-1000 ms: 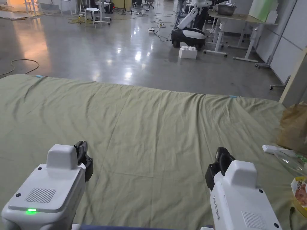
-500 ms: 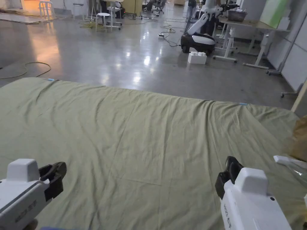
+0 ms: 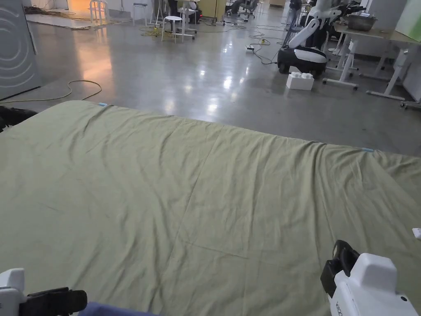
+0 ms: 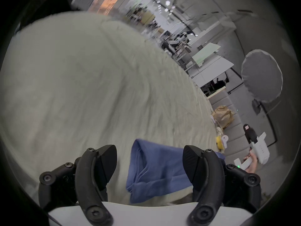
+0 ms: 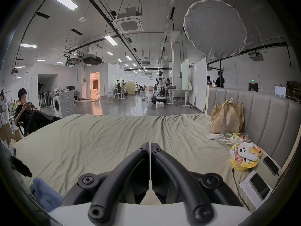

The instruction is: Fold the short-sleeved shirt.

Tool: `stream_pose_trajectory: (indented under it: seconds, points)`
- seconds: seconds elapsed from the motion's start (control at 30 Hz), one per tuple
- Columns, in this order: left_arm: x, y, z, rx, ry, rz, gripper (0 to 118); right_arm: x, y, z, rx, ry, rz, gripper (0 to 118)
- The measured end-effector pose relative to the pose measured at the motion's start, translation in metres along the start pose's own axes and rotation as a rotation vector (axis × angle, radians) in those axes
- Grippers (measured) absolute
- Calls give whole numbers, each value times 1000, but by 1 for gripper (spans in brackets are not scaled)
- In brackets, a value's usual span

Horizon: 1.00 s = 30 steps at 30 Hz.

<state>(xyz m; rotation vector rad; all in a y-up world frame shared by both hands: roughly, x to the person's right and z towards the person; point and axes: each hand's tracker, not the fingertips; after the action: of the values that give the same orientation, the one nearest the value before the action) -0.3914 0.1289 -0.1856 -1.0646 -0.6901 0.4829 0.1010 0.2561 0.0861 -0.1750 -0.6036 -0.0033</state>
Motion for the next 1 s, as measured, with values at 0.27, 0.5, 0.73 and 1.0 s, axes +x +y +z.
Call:
stream_pose_trajectory:
  seconds: [0.27, 0.5, 0.73, 1.0]
  points:
    - [-25, -17, -36, -95, -229, 138, 86, -1, -6, 1, -35, -5, -8, 2]
    - [-10, -21, -65, -135, -284, 166, 81, -3, -10, 2, -59, 0, -16, 2]
    - [0, -27, -70, -157, -171, 83, 19, 1, -11, 3, -80, -8, -42, 2]
    - [17, -19, -52, -135, -127, 46, 13, 7, -11, 1, -92, -7, -57, 2]
